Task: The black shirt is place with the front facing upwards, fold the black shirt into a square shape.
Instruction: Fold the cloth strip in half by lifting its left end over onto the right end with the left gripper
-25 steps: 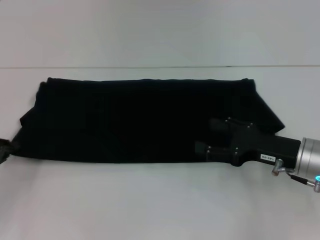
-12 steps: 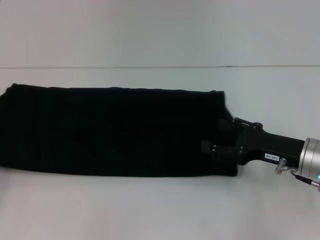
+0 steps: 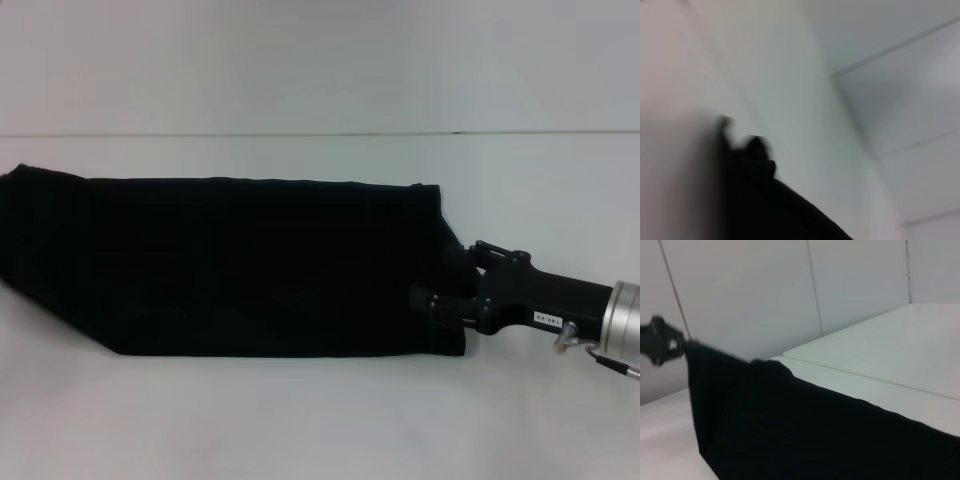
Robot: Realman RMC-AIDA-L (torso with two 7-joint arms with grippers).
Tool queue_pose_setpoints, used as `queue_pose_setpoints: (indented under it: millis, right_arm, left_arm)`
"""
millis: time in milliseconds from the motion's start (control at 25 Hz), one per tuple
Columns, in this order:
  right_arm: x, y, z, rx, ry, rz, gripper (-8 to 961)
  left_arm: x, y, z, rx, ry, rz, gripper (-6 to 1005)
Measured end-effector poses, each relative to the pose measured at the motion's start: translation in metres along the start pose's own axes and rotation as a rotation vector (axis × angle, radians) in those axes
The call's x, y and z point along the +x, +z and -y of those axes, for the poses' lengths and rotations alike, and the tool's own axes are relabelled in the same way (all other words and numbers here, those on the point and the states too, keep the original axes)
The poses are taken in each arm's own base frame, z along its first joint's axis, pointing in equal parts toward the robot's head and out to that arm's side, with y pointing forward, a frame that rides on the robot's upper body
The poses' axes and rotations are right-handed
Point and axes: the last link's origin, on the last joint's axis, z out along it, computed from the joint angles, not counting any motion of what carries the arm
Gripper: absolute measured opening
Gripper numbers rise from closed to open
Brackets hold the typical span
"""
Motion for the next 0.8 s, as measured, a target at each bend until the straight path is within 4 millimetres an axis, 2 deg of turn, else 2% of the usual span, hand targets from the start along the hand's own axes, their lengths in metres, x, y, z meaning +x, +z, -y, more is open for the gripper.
queue_pose_setpoints:
  millis: [120, 200, 360, 520, 640, 720, 800]
  right_arm:
    - [0.006, -0.005, 0.000, 0.012, 0.016, 0.000, 917]
    - [0.010, -0.009, 0.000, 0.022, 0.027, -0.002, 916]
    - [0.018, -0.019, 0.000, 0.044, 0.052, 0.004, 916]
    - [0.025, -0.031, 0.000, 0.072, 0.081, 0.019, 916]
    - [0.031, -0.039, -0.002, 0.082, 0.102, 0.028, 916]
    - [0.034, -0.043, -0.003, 0.090, 0.112, 0.033, 917]
    - [0.036, -0.045, -0.003, 0.097, 0.119, 0.036, 917]
  left_arm:
    - [0.000, 0.025, -0.032, -0.153, -0.011, 0.026, 38]
    - [-0.006, 0.051, -0.057, -0.232, 0.002, 0.081, 39]
    - [-0.037, 0.113, -0.117, -0.362, 0.061, 0.247, 40]
    - [-0.078, 0.153, -0.166, -0.457, 0.132, 0.368, 42]
    - [-0.116, 0.172, -0.181, -0.463, 0.176, 0.451, 44]
    - [-0.149, 0.182, -0.176, -0.448, 0.195, 0.514, 44]
    - [-0.178, 0.188, -0.163, -0.435, 0.178, 0.551, 45]
